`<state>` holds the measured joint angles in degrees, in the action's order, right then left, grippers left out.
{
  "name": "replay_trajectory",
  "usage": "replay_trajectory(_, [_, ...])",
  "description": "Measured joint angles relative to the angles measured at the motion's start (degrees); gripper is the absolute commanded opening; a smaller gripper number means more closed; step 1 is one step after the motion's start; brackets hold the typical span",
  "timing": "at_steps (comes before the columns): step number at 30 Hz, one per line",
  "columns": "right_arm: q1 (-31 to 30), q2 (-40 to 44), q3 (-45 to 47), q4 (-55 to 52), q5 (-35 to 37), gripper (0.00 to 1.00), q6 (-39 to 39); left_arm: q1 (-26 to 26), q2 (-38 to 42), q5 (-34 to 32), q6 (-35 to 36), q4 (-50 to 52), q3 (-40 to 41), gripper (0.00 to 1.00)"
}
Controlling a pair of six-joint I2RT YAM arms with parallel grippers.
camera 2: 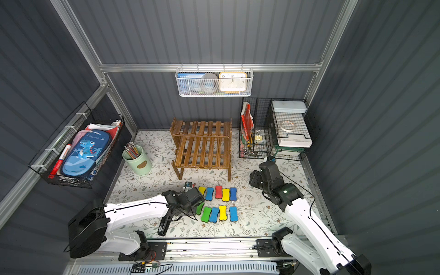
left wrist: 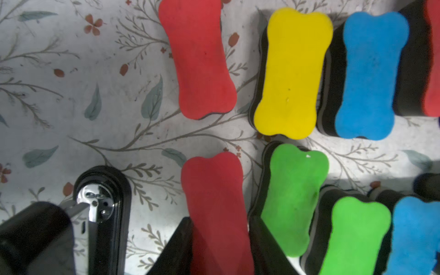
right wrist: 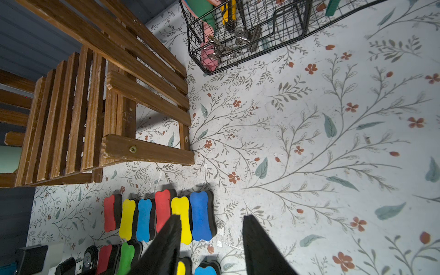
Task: Remove the whiteboard erasers from the shelf
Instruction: Place the whiteboard eraser at the center of the board.
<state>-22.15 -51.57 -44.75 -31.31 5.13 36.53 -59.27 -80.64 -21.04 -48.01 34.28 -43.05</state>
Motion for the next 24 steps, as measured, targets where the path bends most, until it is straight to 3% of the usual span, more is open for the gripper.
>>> replay_trajectory(12, [0.0, -0.2, 0.0, 0.0, 0.0, 0.47, 0.0, 0.5, -0.4, 0.0, 2.1, -0.9, 0.9, 0.57])
replay_trajectory(20, [0.0, -0.2, 0.0, 0.0, 0.0, 0.47, 0.0, 0.5, 1.5, -0.1, 2.1, 1.7, 0.0, 0.82])
replay_trajectory(23, [0.0, -0.2, 0.0, 0.0, 0.0, 0.53, 0.1, 0.5, 4.8, -1.3, 2.4, 4.7, -4.1, 0.98])
replay_trajectory(24, [0.0, -0.2, 0.0, 0.0, 0.0, 0.56, 0.2, 0.5, 6.3, -2.1, 2.7, 5.7, -6.2, 0.99])
